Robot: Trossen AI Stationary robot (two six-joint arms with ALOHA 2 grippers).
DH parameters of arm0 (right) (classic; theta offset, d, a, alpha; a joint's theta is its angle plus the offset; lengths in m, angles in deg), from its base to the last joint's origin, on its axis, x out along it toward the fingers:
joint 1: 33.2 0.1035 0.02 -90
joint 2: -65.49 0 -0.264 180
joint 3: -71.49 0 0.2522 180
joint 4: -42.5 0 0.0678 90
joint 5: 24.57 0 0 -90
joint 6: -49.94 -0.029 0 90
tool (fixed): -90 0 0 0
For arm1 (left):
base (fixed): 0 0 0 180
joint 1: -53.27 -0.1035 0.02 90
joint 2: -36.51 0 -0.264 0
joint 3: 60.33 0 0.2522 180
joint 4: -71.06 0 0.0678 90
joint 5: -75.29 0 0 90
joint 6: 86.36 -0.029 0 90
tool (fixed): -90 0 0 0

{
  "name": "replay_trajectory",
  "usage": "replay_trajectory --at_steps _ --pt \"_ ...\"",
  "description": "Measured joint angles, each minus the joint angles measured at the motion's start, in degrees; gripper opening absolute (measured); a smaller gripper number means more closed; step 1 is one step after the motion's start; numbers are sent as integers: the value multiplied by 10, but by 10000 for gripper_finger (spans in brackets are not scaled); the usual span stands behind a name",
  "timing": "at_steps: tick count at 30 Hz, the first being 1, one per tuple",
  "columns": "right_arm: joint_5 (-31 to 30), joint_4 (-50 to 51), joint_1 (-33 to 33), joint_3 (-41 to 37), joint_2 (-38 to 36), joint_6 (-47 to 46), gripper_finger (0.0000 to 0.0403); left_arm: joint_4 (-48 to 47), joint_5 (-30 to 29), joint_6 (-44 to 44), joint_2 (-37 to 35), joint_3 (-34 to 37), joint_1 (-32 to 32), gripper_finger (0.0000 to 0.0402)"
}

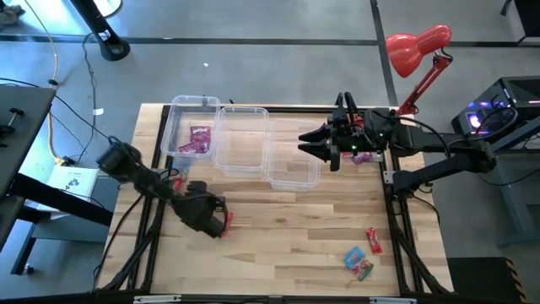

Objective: Sort candy
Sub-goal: Put the red candy bag into the center transparent bin

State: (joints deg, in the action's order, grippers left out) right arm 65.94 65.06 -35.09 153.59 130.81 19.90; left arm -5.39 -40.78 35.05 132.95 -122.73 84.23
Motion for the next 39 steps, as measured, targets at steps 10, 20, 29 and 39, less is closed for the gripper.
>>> replay_trajectory --at_steps 10,20,29,39 --pt "-20 2 0 0 0 3 190 -160 27 56 -81 27 19 190" --pt "-45 5 -3 0 0 3 190 -71 99 60 50 80 64 190" --pt "-45 25 -21 0 0 -29 190 -86 93 58 140 80 68 190" --pt "-47 27 -23 0 6 -46 190 -57 74 75 150 107 70 163"
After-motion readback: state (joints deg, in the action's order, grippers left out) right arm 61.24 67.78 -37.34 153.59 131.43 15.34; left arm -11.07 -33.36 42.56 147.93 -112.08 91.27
